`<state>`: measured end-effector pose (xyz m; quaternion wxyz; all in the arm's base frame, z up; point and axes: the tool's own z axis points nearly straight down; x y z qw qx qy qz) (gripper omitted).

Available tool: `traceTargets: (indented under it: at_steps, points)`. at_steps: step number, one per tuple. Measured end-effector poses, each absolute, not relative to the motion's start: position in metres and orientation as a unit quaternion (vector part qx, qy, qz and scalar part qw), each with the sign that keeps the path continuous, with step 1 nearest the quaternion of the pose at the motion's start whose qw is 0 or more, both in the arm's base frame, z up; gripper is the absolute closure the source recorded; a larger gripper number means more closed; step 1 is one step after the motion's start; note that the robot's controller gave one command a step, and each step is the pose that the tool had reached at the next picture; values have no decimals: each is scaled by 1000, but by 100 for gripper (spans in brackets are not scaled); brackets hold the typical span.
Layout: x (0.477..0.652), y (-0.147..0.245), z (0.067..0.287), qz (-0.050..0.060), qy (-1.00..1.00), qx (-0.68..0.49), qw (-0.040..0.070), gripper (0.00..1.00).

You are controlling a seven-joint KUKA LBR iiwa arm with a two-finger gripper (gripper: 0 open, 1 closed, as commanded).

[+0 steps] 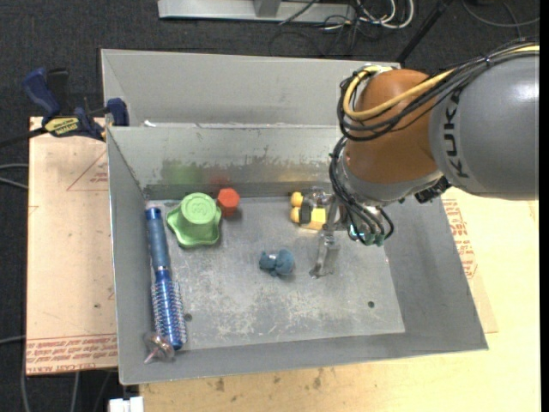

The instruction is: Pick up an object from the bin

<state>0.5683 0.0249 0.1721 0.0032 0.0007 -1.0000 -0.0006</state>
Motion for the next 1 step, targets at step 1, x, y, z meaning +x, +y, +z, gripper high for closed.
traceTargets:
  at_steps: [1]
  points:
    - [575, 46, 76, -1, -995, 101, 2, 0]
